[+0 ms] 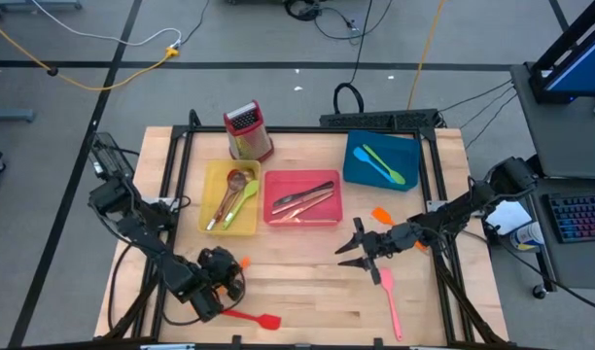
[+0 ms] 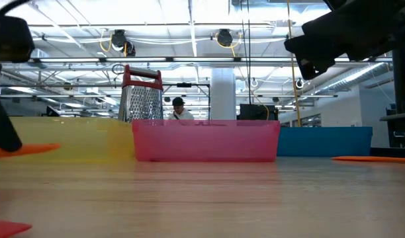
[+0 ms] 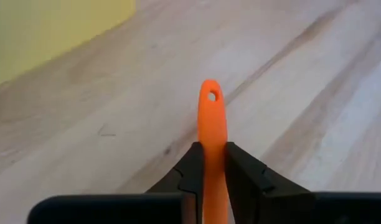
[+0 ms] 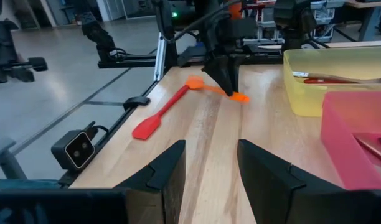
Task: Pick & Place Kitchen Items
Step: Put the bottom orange spatula into the blue bin
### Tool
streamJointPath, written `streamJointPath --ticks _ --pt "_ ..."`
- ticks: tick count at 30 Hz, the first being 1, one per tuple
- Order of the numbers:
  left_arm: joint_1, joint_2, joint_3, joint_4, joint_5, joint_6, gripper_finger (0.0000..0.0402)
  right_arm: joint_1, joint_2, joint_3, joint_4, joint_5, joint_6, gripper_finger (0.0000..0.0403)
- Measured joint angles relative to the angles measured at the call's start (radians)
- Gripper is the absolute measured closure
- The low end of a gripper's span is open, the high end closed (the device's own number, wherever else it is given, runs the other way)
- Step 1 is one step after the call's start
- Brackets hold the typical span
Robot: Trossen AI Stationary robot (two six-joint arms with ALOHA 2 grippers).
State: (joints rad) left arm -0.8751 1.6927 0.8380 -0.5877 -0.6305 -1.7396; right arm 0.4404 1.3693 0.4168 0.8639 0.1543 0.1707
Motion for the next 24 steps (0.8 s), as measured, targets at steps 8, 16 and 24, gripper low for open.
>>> streamJointPath --ticks 8,16,24 --pt "0.108 -0.001 0.001 0.163 -0.044 0.275 0.0354 0.0 0.026 0.0 0.011 -0.002 0.018 0.0266" --pt "0.229 -0.002 0.002 0.28 0.008 0.505 0.0352 0.0 0.174 0.0 0.093 0.001 0.139 0.0266" --pt "0.289 -0.003 0.003 0.364 0.077 0.624 0.0351 -0.001 0.395 0.057 0.273 0.001 0.155 0.0266"
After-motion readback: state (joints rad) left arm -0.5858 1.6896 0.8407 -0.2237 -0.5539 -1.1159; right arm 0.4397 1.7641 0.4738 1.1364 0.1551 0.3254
